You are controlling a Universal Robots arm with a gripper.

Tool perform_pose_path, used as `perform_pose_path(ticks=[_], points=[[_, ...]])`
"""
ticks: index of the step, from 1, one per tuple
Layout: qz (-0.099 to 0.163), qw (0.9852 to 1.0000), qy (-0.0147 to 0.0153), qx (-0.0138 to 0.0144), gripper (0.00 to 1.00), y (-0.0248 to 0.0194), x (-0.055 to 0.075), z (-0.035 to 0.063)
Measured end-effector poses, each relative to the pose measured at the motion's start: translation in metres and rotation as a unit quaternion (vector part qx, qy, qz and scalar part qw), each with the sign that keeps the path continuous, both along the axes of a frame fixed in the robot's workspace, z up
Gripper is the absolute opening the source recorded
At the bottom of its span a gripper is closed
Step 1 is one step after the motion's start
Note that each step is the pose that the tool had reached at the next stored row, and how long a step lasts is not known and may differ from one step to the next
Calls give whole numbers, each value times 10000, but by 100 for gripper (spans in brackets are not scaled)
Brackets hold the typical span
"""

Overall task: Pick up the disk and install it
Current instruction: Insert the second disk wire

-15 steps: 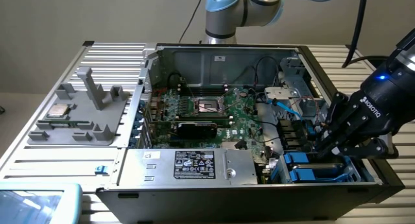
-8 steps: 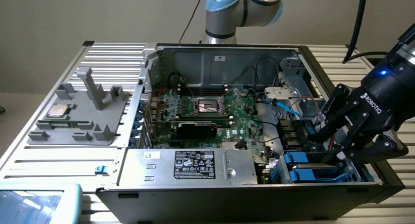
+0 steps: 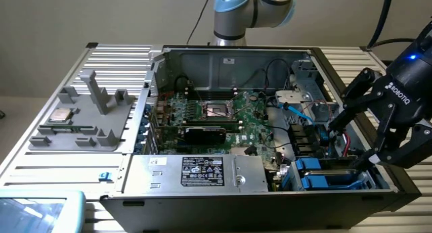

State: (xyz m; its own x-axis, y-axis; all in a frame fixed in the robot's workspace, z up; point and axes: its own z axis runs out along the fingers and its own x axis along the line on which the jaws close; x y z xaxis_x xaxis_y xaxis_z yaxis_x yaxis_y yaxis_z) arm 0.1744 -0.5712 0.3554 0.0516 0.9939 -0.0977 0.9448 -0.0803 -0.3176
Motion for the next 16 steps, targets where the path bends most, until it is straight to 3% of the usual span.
perform_pose_path(ticks=[1, 3, 7, 12, 13, 14, 16], points=[[1, 10000, 0, -3, 84, 0, -2, 31], [4, 10000, 0, -12, 96, 1, -3, 102], [7, 10000, 0, -22, 99, 0, -5, 221], [7, 10000, 0, -20, 99, 0, -5, 227], [7, 10000, -12, -22, 99, 0, -7, 228], [5, 10000, -83, -30, 99, 0, -17, 230], [6, 9997, -256, -40, 99, 0, -32, 228]])
